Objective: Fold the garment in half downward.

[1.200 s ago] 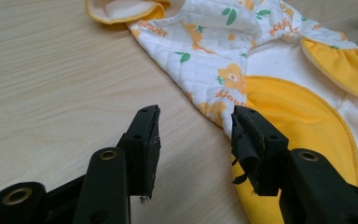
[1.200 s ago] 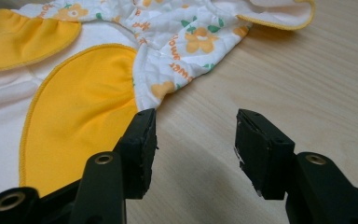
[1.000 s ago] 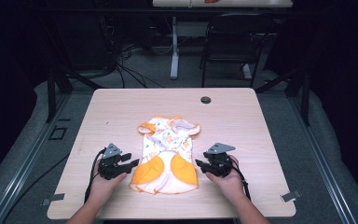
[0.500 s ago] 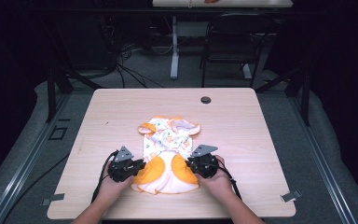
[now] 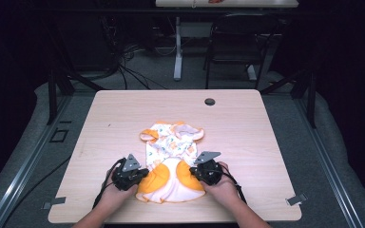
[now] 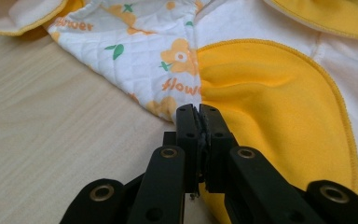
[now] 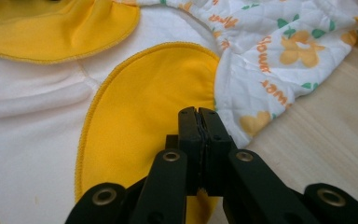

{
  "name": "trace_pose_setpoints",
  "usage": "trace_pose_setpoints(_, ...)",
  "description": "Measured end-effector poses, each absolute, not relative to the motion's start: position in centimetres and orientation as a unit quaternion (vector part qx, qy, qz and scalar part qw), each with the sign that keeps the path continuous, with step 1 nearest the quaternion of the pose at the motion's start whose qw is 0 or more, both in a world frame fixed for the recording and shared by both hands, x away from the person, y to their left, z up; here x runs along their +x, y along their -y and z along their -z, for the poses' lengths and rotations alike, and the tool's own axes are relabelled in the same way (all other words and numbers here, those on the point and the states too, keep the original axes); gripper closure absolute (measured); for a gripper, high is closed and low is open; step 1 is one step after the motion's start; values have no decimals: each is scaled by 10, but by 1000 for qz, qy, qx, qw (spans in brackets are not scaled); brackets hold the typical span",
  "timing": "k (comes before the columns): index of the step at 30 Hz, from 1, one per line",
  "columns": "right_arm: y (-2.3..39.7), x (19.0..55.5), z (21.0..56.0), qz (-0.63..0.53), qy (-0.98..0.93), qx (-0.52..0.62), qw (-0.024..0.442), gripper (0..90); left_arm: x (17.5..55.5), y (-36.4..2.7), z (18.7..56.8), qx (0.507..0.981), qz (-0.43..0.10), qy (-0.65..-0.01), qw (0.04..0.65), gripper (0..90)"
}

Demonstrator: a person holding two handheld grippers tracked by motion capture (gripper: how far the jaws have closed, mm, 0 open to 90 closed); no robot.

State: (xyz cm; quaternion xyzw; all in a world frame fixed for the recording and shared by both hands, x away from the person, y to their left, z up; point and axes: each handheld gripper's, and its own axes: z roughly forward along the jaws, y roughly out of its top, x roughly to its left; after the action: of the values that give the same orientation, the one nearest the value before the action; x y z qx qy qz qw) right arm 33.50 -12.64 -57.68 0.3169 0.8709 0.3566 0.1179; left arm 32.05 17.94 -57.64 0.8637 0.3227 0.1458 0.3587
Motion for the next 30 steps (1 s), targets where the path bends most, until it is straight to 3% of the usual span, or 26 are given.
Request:
trace_pose_setpoints(11,121,314,564,-345,-886,292,102,884,314,-183,567,874,-114,-314,353,876)
trace_pose_setpoints(21,125,393,520,-376,-856,336,115,900,383,-182,529,837,-101,-353,406,900)
trace_pose_setpoints(30,117,447,506,-368,-848,356,137,900,431,-170,527,833,-117,-371,393,900)
